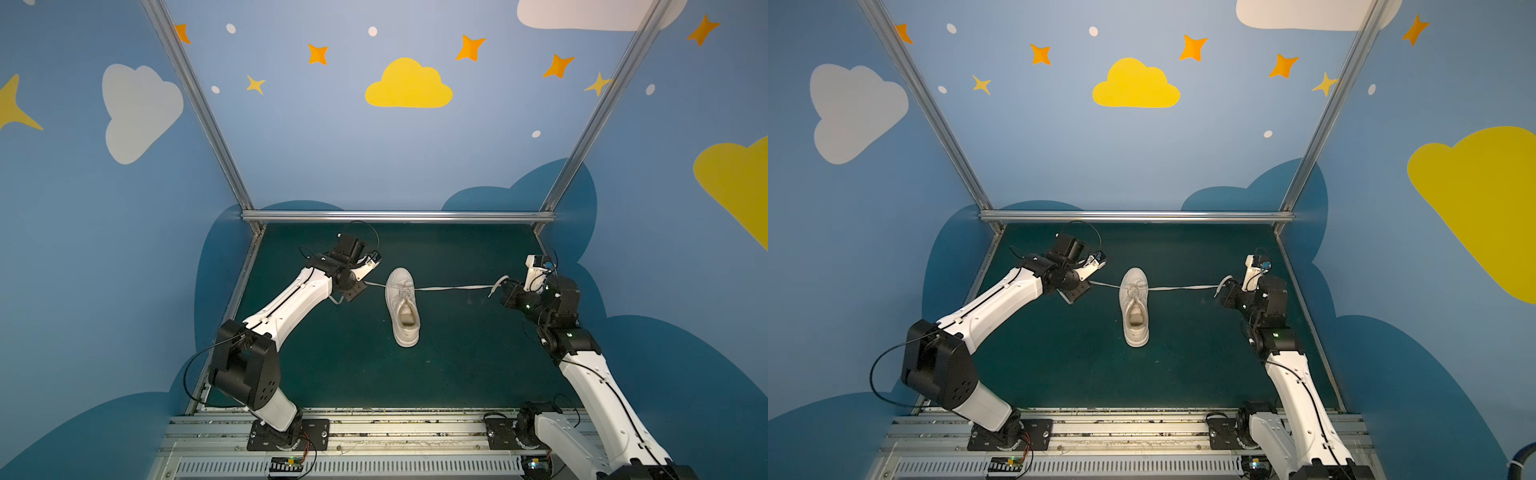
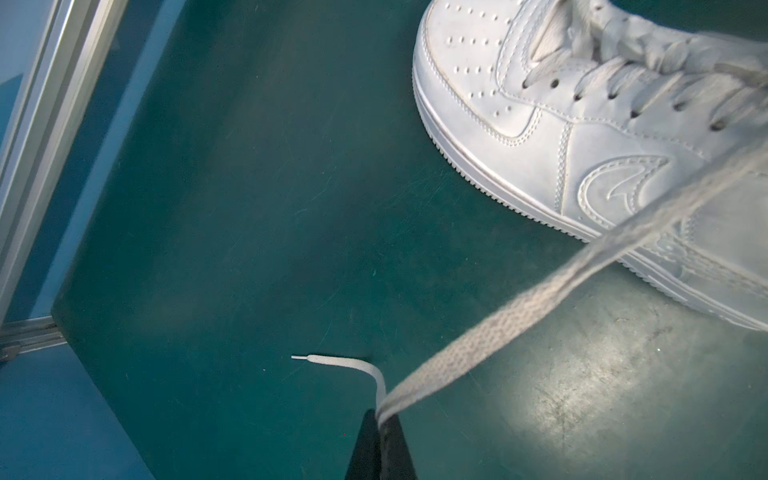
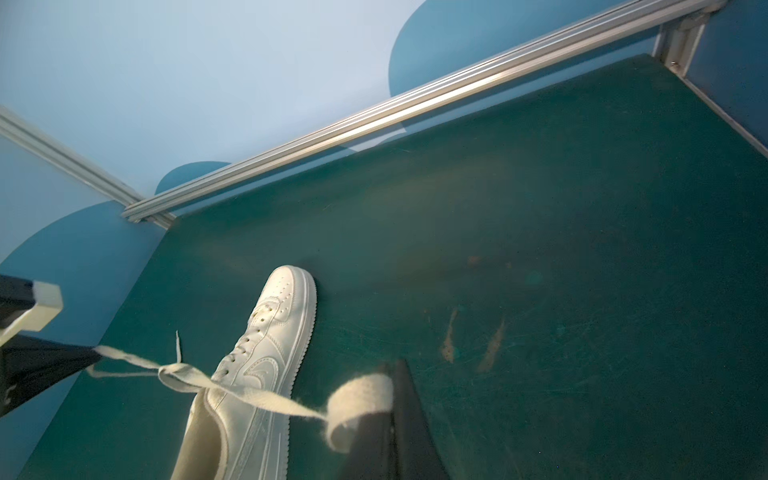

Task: Tie the shoes
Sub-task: 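Pull the held lace ends outward from the sneaker with both grippers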

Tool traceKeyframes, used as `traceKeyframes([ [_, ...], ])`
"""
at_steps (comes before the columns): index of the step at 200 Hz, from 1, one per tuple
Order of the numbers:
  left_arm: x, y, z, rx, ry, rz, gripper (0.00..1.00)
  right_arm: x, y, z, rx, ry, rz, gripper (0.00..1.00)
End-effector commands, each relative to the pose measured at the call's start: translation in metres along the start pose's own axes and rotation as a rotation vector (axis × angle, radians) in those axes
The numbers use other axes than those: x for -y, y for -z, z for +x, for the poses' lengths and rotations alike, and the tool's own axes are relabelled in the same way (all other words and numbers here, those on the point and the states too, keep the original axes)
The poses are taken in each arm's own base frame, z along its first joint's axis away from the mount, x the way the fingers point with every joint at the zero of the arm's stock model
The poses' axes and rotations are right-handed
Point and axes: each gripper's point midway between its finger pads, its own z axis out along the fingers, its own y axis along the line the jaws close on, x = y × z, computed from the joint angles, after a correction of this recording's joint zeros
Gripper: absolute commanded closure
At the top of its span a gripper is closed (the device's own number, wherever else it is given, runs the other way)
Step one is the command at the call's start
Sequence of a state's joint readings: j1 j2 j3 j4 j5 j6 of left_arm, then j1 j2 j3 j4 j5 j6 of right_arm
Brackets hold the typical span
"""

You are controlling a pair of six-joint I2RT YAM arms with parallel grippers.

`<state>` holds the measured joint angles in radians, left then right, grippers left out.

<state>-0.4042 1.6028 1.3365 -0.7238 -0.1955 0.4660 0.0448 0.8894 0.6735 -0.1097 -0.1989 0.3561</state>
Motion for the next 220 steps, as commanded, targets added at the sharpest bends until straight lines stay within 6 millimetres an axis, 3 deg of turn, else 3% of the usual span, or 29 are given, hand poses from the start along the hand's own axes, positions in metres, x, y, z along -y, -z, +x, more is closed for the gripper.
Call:
traceKeyframes([
  [1, -0.008, 0.01, 0.016, -0.037, 0.057, -0.01, 0.97, 0.017, 0.003, 0.008, -0.004, -0.05, 0.052, 1.0],
  [63, -0.007, 0.007, 0.038, -0.062, 0.091, 0.001, 0.97, 0.054, 0.01, 0.014, 0.015, -0.139, 0.151, 1.0],
  [131, -0.012, -0.013, 0.064, -0.131, 0.17, 0.022, 0.97, 0.082, 0.014, 0.031, 0.005, -0.232, 0.208, 1.0],
  [220, 0.001, -0.05, 0.08, -0.192, 0.201, 0.087, 0.97, 0.099, 0.015, 0.044, -0.008, -0.306, 0.214, 1.0],
])
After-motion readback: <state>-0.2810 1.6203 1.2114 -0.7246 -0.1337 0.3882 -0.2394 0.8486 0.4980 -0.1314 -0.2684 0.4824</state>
